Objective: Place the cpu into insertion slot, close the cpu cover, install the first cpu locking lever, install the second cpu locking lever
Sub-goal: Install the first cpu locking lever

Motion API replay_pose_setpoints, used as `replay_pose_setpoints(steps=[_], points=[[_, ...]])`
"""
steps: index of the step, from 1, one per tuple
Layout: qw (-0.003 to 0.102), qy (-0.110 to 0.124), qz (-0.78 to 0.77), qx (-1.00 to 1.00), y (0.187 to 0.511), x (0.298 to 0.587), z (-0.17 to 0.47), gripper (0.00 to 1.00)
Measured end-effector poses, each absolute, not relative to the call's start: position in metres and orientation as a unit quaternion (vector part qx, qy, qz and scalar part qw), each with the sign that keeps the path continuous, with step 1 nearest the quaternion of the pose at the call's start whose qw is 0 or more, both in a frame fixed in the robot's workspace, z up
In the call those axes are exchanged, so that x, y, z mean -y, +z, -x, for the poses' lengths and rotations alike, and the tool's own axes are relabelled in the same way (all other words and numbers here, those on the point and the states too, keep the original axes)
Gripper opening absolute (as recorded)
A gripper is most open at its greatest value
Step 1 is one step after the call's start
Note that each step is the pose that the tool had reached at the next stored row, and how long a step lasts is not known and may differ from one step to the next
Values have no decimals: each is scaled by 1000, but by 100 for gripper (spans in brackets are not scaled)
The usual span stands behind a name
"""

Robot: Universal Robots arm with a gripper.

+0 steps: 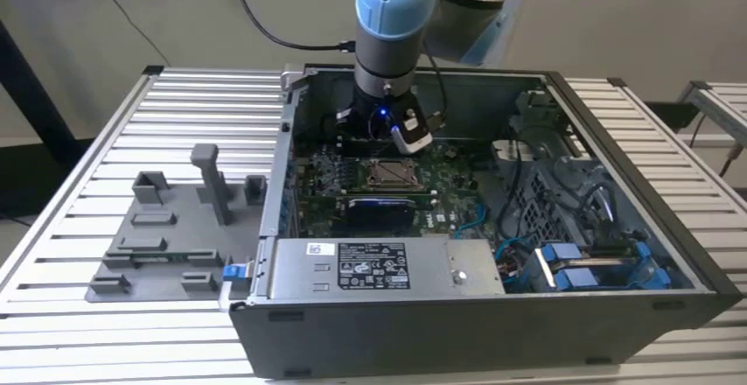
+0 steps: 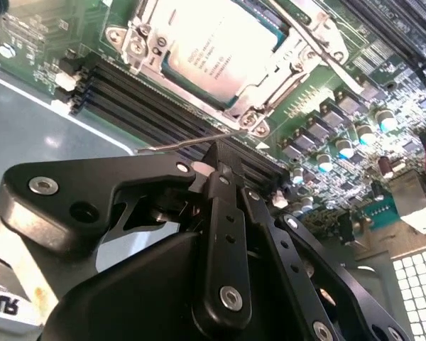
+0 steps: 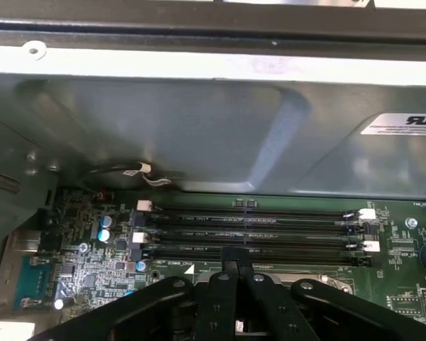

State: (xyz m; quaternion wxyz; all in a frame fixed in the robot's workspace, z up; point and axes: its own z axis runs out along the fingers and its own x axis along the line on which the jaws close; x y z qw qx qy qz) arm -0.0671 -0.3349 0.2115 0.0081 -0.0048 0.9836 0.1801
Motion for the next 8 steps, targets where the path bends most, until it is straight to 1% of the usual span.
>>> replay_pose_setpoints(steps=[8], points=[[8, 179, 5, -984, 210, 338, 68, 11]])
